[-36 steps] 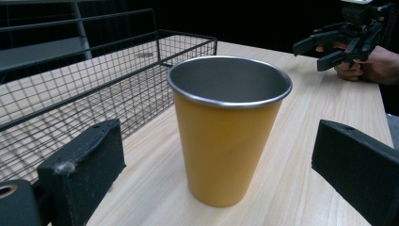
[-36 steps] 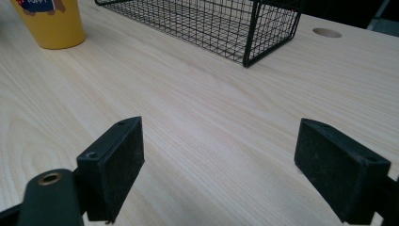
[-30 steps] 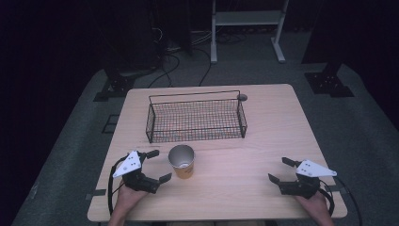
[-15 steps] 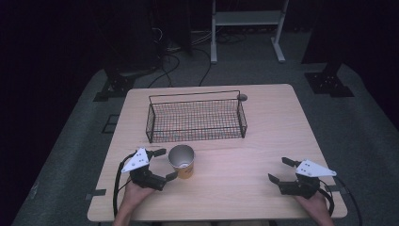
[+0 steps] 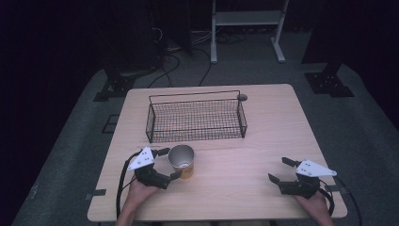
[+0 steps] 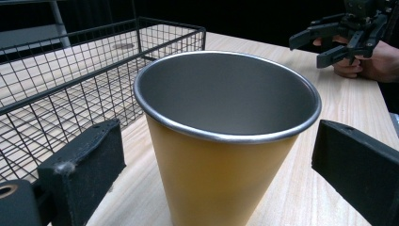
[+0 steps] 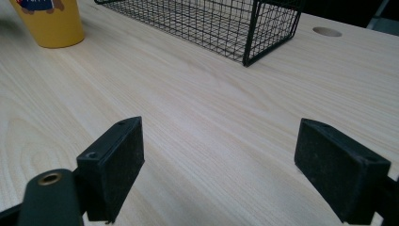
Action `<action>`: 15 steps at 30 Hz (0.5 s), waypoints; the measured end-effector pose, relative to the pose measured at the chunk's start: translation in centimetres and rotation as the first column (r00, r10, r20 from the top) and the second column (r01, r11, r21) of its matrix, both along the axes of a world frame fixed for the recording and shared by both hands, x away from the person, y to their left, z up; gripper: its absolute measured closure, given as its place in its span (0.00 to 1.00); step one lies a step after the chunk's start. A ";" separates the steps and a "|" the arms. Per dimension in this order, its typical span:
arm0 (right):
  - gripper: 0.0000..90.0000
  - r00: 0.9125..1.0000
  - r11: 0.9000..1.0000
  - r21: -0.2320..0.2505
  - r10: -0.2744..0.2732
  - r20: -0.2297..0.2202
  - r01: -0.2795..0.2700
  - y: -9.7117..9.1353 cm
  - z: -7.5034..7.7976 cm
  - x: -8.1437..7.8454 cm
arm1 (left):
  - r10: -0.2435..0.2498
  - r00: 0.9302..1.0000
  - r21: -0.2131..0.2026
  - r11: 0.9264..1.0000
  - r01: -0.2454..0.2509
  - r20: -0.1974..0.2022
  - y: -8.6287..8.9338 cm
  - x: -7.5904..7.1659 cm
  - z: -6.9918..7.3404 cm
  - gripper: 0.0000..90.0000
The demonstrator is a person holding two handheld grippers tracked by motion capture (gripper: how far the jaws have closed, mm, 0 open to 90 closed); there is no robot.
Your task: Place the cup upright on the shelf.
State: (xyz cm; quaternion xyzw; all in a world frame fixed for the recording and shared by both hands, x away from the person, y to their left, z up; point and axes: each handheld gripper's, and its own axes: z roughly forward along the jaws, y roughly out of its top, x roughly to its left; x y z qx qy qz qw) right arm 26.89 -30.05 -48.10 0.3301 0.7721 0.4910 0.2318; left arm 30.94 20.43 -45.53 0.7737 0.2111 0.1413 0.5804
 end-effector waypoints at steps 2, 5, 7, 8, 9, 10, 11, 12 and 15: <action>0.17 1.000 1.000 0.000 0.000 0.000 0.000 0.0 0.0 0.0 | 0.002 1.000 -0.002 1.000 -0.002 0.000 0.0 0.1 0.0 0.02; 0.17 1.000 1.000 0.001 0.000 -0.001 0.000 0.0 0.0 0.0 | -0.002 1.000 0.002 1.000 0.002 -0.005 -0.3 0.2 -0.2 0.02; 0.17 1.000 1.000 0.002 0.000 -0.002 0.000 0.0 0.0 0.0 | -0.005 1.000 0.002 1.000 0.005 -0.004 -0.3 0.2 -0.2 0.02; 0.17 1.000 1.000 0.002 0.000 -0.002 0.000 0.0 0.0 0.0 | -0.006 1.000 0.002 1.000 0.006 -0.003 -0.4 0.2 -0.2 0.02; 0.17 1.000 1.000 0.002 0.000 -0.002 0.000 0.0 0.0 0.0 | -0.006 1.000 0.000 1.000 0.006 -0.004 -0.6 0.3 -0.2 0.02; 0.17 1.000 1.000 0.002 0.000 -0.002 0.000 0.0 0.0 0.0 | -0.009 1.000 0.000 1.000 0.009 -0.004 -0.7 0.3 -0.2 0.02; 0.17 1.000 1.000 0.001 0.000 -0.001 0.000 0.0 0.0 0.0 | -0.010 1.000 0.001 1.000 0.010 -0.006 -0.8 0.3 -0.2 0.02; 0.17 1.000 1.000 0.001 0.000 0.000 0.000 0.0 0.0 0.0 | -0.011 1.000 0.004 1.000 0.011 -0.005 -0.9 0.4 -0.2 0.02; 0.17 1.000 1.000 0.001 0.000 0.000 0.000 0.0 0.0 0.0 | -0.014 1.000 0.004 1.000 0.014 -0.010 -1.2 0.5 -0.3 0.02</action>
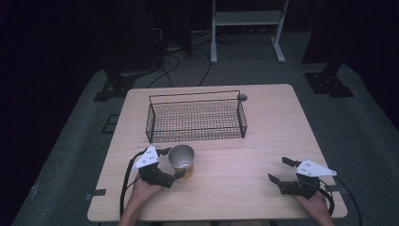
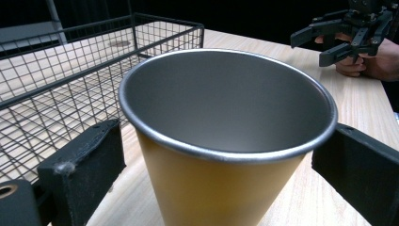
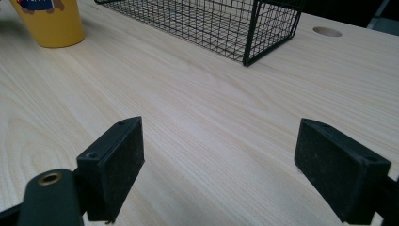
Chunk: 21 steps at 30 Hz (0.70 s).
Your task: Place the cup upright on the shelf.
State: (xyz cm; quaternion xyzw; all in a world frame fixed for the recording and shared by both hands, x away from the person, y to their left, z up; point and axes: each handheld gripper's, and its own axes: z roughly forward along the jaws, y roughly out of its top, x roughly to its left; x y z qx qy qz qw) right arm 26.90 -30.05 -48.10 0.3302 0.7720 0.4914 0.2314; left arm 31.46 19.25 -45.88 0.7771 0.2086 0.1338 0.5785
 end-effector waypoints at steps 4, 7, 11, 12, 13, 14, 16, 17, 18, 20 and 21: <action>0.17 1.000 1.000 -0.001 0.002 0.001 -0.002 0.0 0.0 0.0 | -0.005 1.000 -0.005 1.000 0.005 0.002 -0.4 0.1 0.0 0.02; 0.17 1.000 1.000 0.000 0.001 0.000 -0.001 0.0 0.0 0.0 | -0.006 1.000 -0.005 1.000 0.006 0.005 -0.6 0.1 0.0 0.02; 0.17 1.000 1.000 0.000 0.002 -0.001 -0.002 0.0 0.0 0.0 | -0.022 1.000 0.013 1.000 0.022 -0.009 -1.2 0.6 0.4 0.02; 0.17 1.000 1.000 -0.002 0.002 0.001 -0.002 0.0 0.0 0.0 | -0.022 1.000 0.012 1.000 0.022 -0.009 -1.3 0.6 0.4 0.02; 0.17 1.000 1.000 -0.002 0.002 0.001 -0.002 0.0 0.0 0.0 | -0.023 1.000 0.014 1.000 0.023 -0.009 -1.4 0.7 0.5 0.02; 0.17 1.000 1.000 -0.003 0.003 0.002 -0.003 0.0 0.0 0.0 | -0.022 1.000 0.020 1.000 0.022 -0.011 -1.6 0.8 0.5 0.02; 0.17 1.000 1.000 -0.003 0.004 0.003 -0.004 0.0 0.0 0.0 | -0.026 1.000 0.026 0.999 0.026 -0.013 -1.7 0.9 0.4 0.03; 0.17 1.000 1.000 -0.001 0.004 0.002 -0.004 0.0 0.0 0.0 | -0.027 1.000 0.026 0.999 0.028 -0.015 -1.7 0.9 0.4 0.05; 0.17 1.000 1.000 -0.001 0.004 0.002 -0.004 0.0 0.0 0.0 | -0.025 1.000 0.027 0.999 0.026 -0.014 -1.8 0.9 0.4 0.05; 0.17 1.000 1.000 -0.001 0.005 0.003 -0.005 0.0 0.0 0.0 | -0.024 1.000 0.020 1.000 0.024 -0.010 -1.8 0.9 0.4 0.07; 0.17 1.000 1.000 -0.002 0.005 0.004 -0.005 0.0 0.0 0.0 | -0.024 1.000 0.014 1.000 0.024 -0.010 -1.7 0.9 0.4 0.08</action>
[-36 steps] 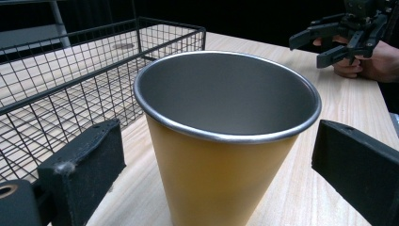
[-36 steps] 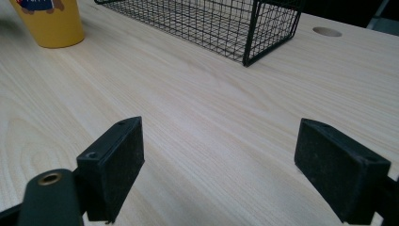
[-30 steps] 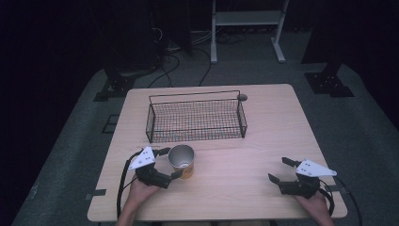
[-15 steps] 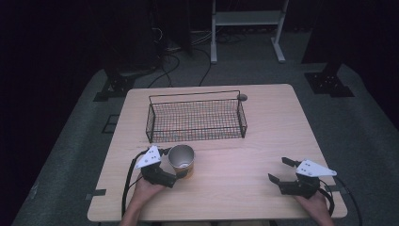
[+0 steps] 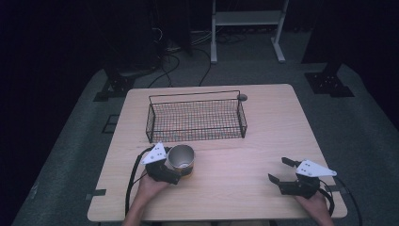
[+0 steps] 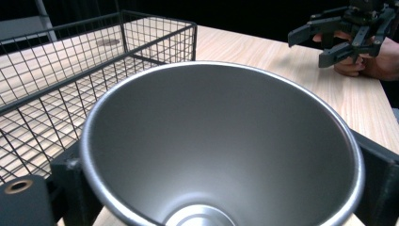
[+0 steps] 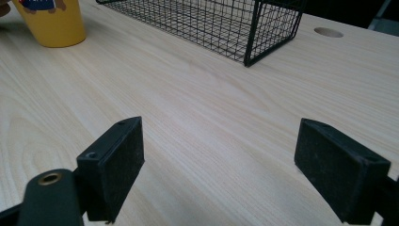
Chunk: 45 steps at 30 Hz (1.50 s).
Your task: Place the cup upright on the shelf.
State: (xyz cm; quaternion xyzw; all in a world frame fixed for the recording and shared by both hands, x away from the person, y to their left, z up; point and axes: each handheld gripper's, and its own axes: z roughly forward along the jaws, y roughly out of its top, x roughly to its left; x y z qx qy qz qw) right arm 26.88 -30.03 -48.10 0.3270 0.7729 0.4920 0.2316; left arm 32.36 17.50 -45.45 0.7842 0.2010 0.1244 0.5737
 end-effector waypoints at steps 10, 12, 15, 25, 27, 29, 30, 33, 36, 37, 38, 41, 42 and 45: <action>0.17 1.000 1.000 -0.003 0.000 0.001 0.000 0.0 0.0 0.0 | 0.000 1.000 0.001 1.000 0.000 0.008 0.0 0.0 0.0 0.13; 0.17 1.000 1.000 -0.004 0.001 0.002 -0.001 0.0 0.0 0.0 | -0.002 1.000 -0.015 1.000 0.002 0.003 0.1 0.0 0.0 0.13; 0.17 1.000 1.000 -0.004 0.000 0.001 0.000 0.0 0.0 0.0 | 0.000 1.000 -0.030 1.000 0.000 0.003 0.1 0.0 0.1 0.13; 0.17 1.000 1.000 -0.005 0.003 0.000 -0.003 0.0 0.0 0.0 | 0.013 1.000 -0.070 0.997 -0.012 0.007 0.1 0.7 1.4 0.14; 0.17 1.000 1.000 -0.006 0.004 0.003 -0.003 0.0 0.0 0.0 | 0.014 1.000 -0.081 0.997 -0.013 0.012 -0.1 1.2 2.0 0.14; 0.17 1.000 1.000 -0.008 0.004 0.002 -0.004 0.1 0.0 0.0 | 0.010 1.000 -0.076 0.997 -0.009 0.013 -0.4 1.5 2.4 0.14; 0.17 1.000 1.000 -0.009 0.004 0.002 -0.004 0.1 0.0 0.0 | 0.011 1.000 -0.077 0.997 -0.009 0.018 -0.5 1.7 2.6 0.13; 0.17 1.000 1.000 -0.010 0.004 0.002 -0.004 0.1 0.0 0.0 | 0.007 1.000 -0.081 0.997 -0.005 0.019 -0.6 2.1 3.0 0.13; 0.17 1.000 1.000 -0.010 0.004 0.002 -0.004 0.1 0.0 0.0 | 0.005 1.000 -0.097 0.995 -0.003 0.017 -0.7 2.7 3.5 0.14; 0.17 1.000 1.000 -0.009 0.004 0.001 -0.004 0.1 0.0 0.0 | 0.002 1.000 -0.108 0.994 -0.001 0.012 -0.7 3.2 3.9 0.13; 0.17 1.000 1.000 -0.010 0.004 0.003 -0.004 0.1 0.0 0.0 | 0.001 1.000 -0.112 0.994 0.001 0.011 -0.7 3.4 4.1 0.13; 0.17 1.000 1.000 -0.011 0.004 0.000 -0.004 0.1 0.0 0.0 | 0.000 1.000 -0.113 0.994 0.001 0.014 -0.9 4.1 4.7 0.13; 0.17 1.000 1.000 -0.011 0.005 0.001 -0.005 0.1 0.0 0.0 | -0.001 1.000 -0.112 0.994 0.002 0.015 -0.9 4.3 4.9 0.14; 0.17 1.000 1.000 -0.008 0.004 -0.002 -0.004 0.1 0.0 0.0 | -0.003 1.000 -0.111 0.994 0.004 0.017 -1.1 5.1 5.7 0.14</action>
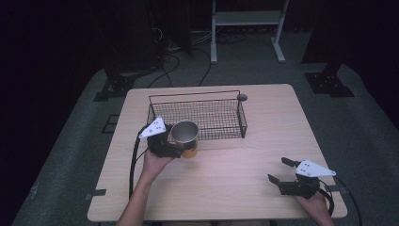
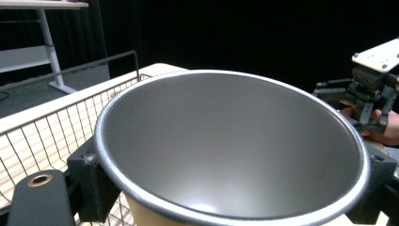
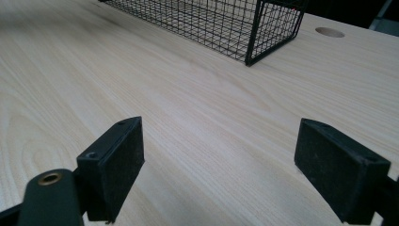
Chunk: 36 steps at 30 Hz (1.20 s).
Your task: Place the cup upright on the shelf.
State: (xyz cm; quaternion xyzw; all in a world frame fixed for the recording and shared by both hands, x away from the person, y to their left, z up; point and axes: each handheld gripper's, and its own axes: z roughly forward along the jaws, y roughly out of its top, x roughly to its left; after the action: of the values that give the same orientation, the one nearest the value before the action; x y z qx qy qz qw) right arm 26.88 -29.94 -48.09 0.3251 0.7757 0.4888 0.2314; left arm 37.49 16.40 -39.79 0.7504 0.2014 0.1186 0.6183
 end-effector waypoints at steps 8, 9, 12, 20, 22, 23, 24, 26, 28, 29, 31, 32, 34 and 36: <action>0.17 1.000 1.000 -0.006 0.003 0.005 -0.003 0.1 0.0 0.0 | 0.007 1.000 -0.019 1.000 -0.007 -0.011 0.0 2.1 1.2 0.14; 0.17 1.000 1.000 -0.007 0.004 0.006 -0.004 0.1 0.0 0.0 | 0.013 1.000 -0.021 1.000 -0.013 -0.008 0.1 2.6 1.4 0.14; 0.17 1.000 1.000 -0.007 0.004 0.006 -0.004 0.1 0.0 0.0 | 0.018 1.000 -0.025 1.000 -0.018 -0.015 0.1 3.3 1.8 0.14; 0.17 1.000 1.000 -0.006 0.004 0.006 -0.004 0.1 0.0 0.0 | 0.026 0.999 -0.036 0.999 -0.026 -0.021 0.0 5.1 2.7 0.14; 0.17 1.000 1.000 -0.007 0.003 0.005 -0.003 0.1 0.0 0.0 | 0.028 0.999 -0.038 0.999 -0.029 -0.026 -0.1 5.5 2.8 0.14; 0.17 1.000 1.000 -0.007 0.003 0.005 -0.003 0.1 0.0 0.0 | 0.028 0.999 -0.038 0.999 -0.029 -0.026 -0.1 5.5 2.8 0.14; 0.17 1.000 1.000 -0.007 0.005 0.008 -0.005 0.1 0.0 0.0 | 0.034 0.999 -0.037 0.999 -0.035 -0.024 -0.2 5.9 3.0 0.14; 0.17 1.000 1.000 -0.009 0.005 0.008 -0.005 0.1 0.0 0.0 | 0.029 0.999 -0.045 0.999 -0.031 -0.031 -0.3 6.5 3.3 0.14; 0.17 1.000 1.000 -0.008 0.005 0.009 -0.005 0.1 0.0 0.0 | 0.037 0.999 -0.044 0.998 -0.039 -0.026 -0.3 6.8 3.6 0.14; 0.17 1.000 1.000 -0.008 0.006 0.010 -0.006 0.1 0.0 0.0 | 0.036 0.999 -0.042 0.998 -0.038 -0.028 -0.3 7.0 3.7 0.14; 0.17 1.000 1.000 -0.008 0.006 0.009 -0.006 0.1 0.0 0.0 | 0.034 0.999 -0.043 0.998 -0.035 -0.035 -0.3 7.3 3.8 0.14; 0.17 1.000 1.000 -0.008 0.006 0.007 -0.006 0.1 0.0 0.0 | 0.038 0.998 -0.038 0.998 -0.039 -0.040 -0.4 7.7 3.9 0.14; 0.17 1.000 1.000 -0.007 0.006 0.008 -0.006 0.1 0.0 0.0 | 0.050 0.998 -0.041 0.998 -0.051 -0.031 -0.4 7.9 3.9 0.14; 0.17 1.000 1.000 -0.007 0.007 0.008 -0.007 0.1 0.0 0.0 | 0.043 0.998 -0.041 0.998 -0.045 -0.053 -0.3 8.4 3.8 0.14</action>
State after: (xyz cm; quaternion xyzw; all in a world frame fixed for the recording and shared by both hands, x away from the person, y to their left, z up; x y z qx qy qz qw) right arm 26.88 -29.87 -48.10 0.3197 0.7777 0.4881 0.2340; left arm 45.88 16.07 -36.02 0.7352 0.2363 0.1085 0.6259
